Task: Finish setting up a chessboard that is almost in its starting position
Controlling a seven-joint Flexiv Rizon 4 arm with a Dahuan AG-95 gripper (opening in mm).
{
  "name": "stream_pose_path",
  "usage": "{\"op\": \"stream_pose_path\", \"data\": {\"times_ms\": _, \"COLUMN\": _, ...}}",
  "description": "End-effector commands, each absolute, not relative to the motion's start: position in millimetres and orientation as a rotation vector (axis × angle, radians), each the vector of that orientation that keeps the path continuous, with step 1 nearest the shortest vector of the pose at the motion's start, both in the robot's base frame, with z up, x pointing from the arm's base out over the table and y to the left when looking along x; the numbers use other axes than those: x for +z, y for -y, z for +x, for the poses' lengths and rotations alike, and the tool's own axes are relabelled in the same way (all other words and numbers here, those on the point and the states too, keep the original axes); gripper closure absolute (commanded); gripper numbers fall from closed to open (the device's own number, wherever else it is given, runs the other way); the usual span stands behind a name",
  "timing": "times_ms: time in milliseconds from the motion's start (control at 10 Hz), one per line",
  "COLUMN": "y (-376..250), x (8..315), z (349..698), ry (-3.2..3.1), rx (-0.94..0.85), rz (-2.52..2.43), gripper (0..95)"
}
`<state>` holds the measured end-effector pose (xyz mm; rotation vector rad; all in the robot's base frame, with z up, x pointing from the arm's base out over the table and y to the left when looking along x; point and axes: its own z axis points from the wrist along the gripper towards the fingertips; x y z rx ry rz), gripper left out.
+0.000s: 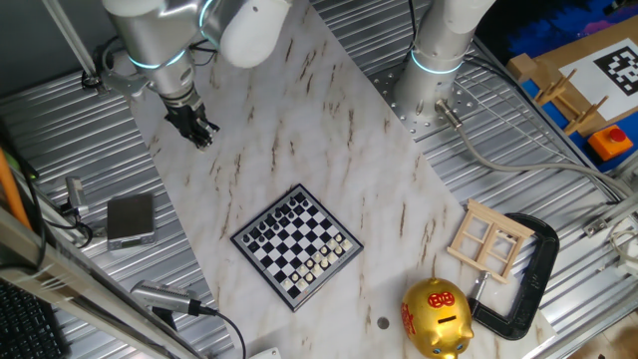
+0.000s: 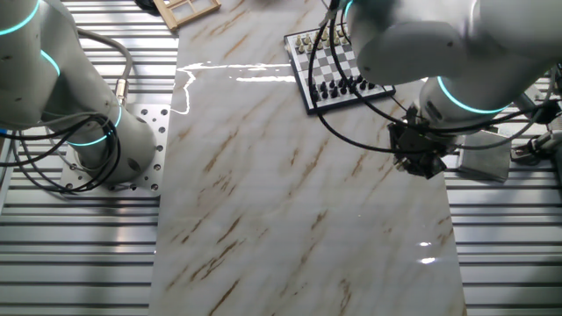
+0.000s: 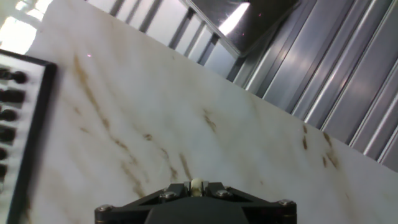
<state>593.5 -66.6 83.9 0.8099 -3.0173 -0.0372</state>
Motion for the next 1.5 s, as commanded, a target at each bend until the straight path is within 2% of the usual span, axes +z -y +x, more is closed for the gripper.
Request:
{"op": "stream_pose_path", "data": {"times_ms": 100, "y": 66.5, "x": 83.7, "z": 594.5, "ry": 3.016, "rx": -0.049, "rz": 0.830, "gripper": 95.0}}
{"op": "stream_pose_path", "data": {"times_ms": 800, "y": 66.5, "x": 83.7, "z": 594.5, "ry": 2.982, "rx": -0.085, "rz": 0.935, "gripper": 95.0}}
{"op": "stream_pose_path", "data": {"times_ms": 1000, "y": 63.1, "x": 82.4, "z": 598.2, "ry": 2.985, "rx": -0.147, "rz": 0.919, "gripper": 95.0}}
{"op": "stream_pose_path", "data": {"times_ms": 1500, "y": -15.1, "x": 65.8, "z": 616.2, "ry": 3.016, "rx": -0.155, "rz": 0.806, "gripper": 95.0}}
